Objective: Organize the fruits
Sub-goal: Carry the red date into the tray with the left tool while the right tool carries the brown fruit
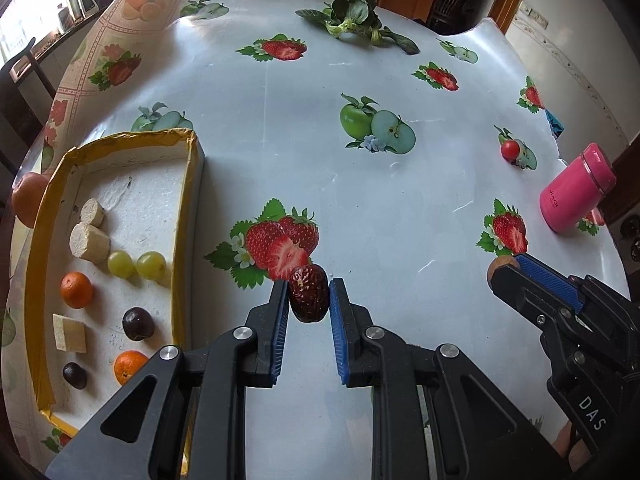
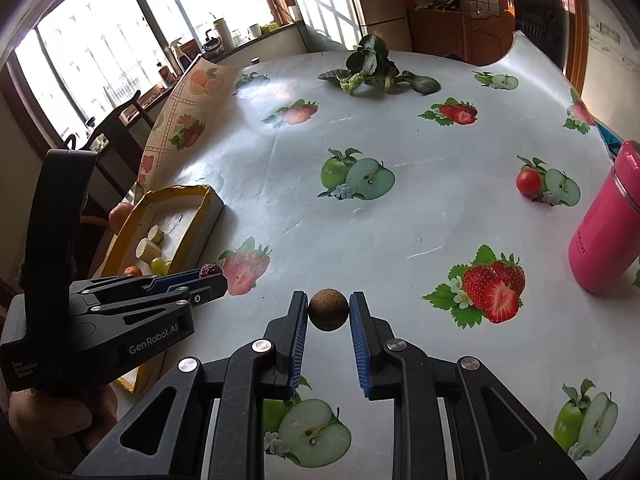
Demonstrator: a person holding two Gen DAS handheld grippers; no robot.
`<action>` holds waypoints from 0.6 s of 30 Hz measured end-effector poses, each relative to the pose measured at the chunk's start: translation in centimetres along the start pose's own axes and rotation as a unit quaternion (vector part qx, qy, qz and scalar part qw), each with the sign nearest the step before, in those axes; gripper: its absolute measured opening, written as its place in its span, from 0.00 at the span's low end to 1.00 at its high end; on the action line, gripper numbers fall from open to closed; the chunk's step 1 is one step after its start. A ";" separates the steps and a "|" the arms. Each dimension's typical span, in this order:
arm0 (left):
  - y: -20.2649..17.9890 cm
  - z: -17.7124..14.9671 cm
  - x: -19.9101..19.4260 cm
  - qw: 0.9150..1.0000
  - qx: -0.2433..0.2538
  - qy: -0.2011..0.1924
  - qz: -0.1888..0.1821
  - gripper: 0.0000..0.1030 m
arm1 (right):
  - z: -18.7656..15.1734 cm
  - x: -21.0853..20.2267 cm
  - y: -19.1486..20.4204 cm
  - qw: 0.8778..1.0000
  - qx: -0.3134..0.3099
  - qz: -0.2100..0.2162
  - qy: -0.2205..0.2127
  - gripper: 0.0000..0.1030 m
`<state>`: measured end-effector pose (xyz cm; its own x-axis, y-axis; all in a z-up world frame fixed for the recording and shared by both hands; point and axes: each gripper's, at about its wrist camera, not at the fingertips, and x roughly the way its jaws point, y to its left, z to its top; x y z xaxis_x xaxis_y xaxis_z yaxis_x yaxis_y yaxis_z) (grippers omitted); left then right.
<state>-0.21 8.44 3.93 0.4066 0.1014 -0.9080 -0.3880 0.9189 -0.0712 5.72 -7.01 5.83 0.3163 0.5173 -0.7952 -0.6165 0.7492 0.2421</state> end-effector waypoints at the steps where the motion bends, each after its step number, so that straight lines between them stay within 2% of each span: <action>1: 0.2 -0.3 -0.3 1.000 0.000 -0.002 0.002 0.17 | 0.0 -0.1 0.4 1.000 -0.004 0.002 0.000 0.21; 18: 6.3 -2.8 -3.9 0.999 -0.038 -0.024 0.026 0.17 | -0.3 -0.1 7.4 0.998 -0.060 0.029 0.002 0.21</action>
<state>-6.56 12.73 5.86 0.4232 0.1676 -0.8904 -0.4698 0.8809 -0.0574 0.88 -1.70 7.53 0.2748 0.5563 -0.7842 -0.7159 0.6629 0.2193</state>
